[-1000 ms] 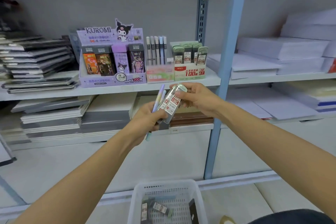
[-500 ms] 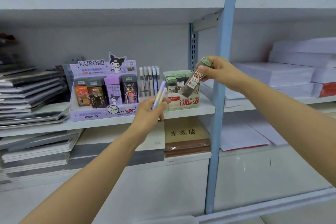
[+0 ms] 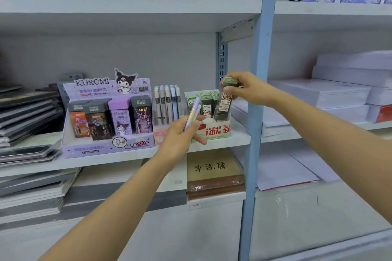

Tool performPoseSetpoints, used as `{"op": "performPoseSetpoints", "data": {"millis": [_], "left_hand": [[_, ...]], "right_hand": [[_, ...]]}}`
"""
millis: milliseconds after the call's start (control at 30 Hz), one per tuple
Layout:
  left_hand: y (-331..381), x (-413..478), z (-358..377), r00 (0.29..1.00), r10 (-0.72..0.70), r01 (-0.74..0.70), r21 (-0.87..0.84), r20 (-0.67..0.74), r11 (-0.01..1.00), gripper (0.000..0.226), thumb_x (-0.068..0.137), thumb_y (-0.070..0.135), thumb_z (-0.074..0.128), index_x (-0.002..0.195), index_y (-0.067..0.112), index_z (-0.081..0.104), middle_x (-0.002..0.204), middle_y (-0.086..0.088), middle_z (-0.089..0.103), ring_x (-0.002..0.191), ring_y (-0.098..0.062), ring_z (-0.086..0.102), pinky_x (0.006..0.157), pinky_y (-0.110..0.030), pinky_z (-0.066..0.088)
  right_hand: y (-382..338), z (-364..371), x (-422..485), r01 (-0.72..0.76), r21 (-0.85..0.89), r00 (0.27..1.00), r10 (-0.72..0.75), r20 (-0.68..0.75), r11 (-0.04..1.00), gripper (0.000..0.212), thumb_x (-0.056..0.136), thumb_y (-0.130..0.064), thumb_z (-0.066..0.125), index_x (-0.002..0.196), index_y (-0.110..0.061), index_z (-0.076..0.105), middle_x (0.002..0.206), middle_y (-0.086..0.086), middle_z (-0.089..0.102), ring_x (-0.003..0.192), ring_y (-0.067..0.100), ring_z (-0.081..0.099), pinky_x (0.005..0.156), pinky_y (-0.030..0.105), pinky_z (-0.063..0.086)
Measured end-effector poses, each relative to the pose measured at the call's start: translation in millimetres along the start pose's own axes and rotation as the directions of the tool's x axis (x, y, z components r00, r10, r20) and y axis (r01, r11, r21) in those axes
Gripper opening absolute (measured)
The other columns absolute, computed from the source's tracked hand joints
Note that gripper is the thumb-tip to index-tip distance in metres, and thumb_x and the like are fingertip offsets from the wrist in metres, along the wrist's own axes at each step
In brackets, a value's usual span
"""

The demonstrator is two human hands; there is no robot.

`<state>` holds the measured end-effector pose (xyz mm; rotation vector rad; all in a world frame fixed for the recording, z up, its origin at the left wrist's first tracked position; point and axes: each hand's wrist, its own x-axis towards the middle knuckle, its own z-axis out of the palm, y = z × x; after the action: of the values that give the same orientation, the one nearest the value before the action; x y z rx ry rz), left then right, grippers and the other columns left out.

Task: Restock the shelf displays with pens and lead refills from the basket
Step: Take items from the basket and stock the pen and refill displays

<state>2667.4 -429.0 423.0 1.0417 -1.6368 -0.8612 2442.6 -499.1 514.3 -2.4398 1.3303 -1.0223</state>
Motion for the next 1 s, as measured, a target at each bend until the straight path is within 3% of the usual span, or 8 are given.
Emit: {"op": "performPoseSetpoints", "data": {"millis": [100,233,300,400,533,767,867,1000], "left_hand": [[2.0,0.2,-0.9,1.0,0.009,-0.009,-0.013,0.0,1.0,0.03,0.103,0.027,0.042,0.127,0.018,0.058,0.089,-0.007,0.073,0.074,-0.01,0.068,0.096,-0.066,0.036],[3.2,0.6,-1.0,0.999,0.012,-0.01,-0.05,0.043,0.999,0.033,0.103,0.026,0.041,0.131,0.014,0.056,0.107,-0.013,0.069,0.054,-0.001,0.061,0.095,-0.063,0.037],[3.6,1.4,-1.3,0.999,0.012,-0.01,-0.051,0.038,0.999,0.033,0.103,0.026,0.041,0.13,0.014,0.056,0.103,-0.013,0.07,0.05,0.001,0.059,0.07,-0.045,0.052],[2.4,1.9,-3.3,0.999,-0.017,0.02,-0.087,0.03,0.996,0.032,0.103,0.025,0.041,0.129,0.014,0.057,0.103,-0.015,0.069,0.046,0.0,0.057,0.037,-0.012,0.032],[3.9,0.4,-5.3,0.998,-0.034,0.041,-0.148,0.048,0.988,0.031,0.103,0.025,0.041,0.128,0.014,0.057,0.101,-0.013,0.071,0.063,-0.009,0.063,0.037,-0.014,0.027],[4.0,-0.4,-9.4,0.997,0.01,0.012,-0.276,0.079,0.961,0.027,0.102,0.024,0.042,0.12,0.015,0.06,0.103,-0.007,0.071,0.07,-0.012,0.067,0.038,-0.015,0.036],[2.9,-1.0,-11.8,0.993,0.039,-0.005,-0.289,0.113,0.957,0.025,0.102,0.025,0.044,0.118,0.017,0.061,0.083,-0.005,0.07,0.065,-0.013,0.063,0.045,-0.019,0.045],[3.2,-4.5,-13.5,0.987,0.053,-0.01,-0.273,0.151,0.962,0.024,0.101,0.027,0.045,0.115,0.017,0.062,0.073,-0.003,0.065,0.058,-0.012,0.058,0.046,-0.019,0.045]], "right_hand": [[0.1,-0.7,3.0,-0.007,0.005,1.0,0.007,0.018,1.0,0.012,0.096,-0.02,0.058,0.106,-0.016,0.061,0.101,0.004,0.067,0.098,0.024,0.064,0.089,0.047,0.054],[-2.5,-2.9,6.0,-0.009,-0.034,0.988,0.014,0.153,0.999,0.011,0.096,-0.021,0.057,0.105,-0.017,0.061,0.1,0.002,0.067,0.096,0.022,0.064,0.084,0.037,0.057],[-3.3,3.8,6.6,-0.019,-0.029,0.983,0.024,0.181,0.999,0.01,0.095,-0.018,0.058,0.105,-0.019,0.06,0.101,-0.002,0.066,0.094,0.016,0.064,0.071,0.02,0.056],[1.8,15.1,6.5,-0.042,0.017,0.997,0.041,0.062,0.999,0.023,0.09,-0.012,0.065,0.11,-0.017,0.055,0.103,0.002,0.062,0.092,0.016,0.064,0.07,0.02,0.056],[9.9,26.4,2.0,-0.042,0.009,0.997,0.042,-0.067,0.999,0.025,0.081,-0.013,0.075,0.1,-0.017,0.06,0.095,-0.007,0.061,0.088,0.009,0.059,0.083,0.035,0.054],[14.7,40.5,-2.4,-0.042,-0.127,0.984,0.019,-0.176,0.991,0.036,0.084,-0.021,0.072,0.119,-0.021,0.066,0.104,-0.004,0.043,0.087,0.011,0.045,0.073,0.021,0.036],[4.1,41.8,-8.0,-0.036,-0.176,0.964,-0.012,-0.264,0.984,0.037,0.092,-0.028,0.063,0.128,-0.02,0.062,0.109,-0.003,0.044,0.092,0.011,0.044,0.077,0.021,0.035],[-33.4,43.1,-20.7,0.065,0.179,0.985,-0.035,-0.166,0.982,0.031,0.094,-0.037,0.058,0.123,-0.027,0.063,0.109,-0.008,0.063,0.093,0.007,0.06,0.077,0.024,0.05]]}}
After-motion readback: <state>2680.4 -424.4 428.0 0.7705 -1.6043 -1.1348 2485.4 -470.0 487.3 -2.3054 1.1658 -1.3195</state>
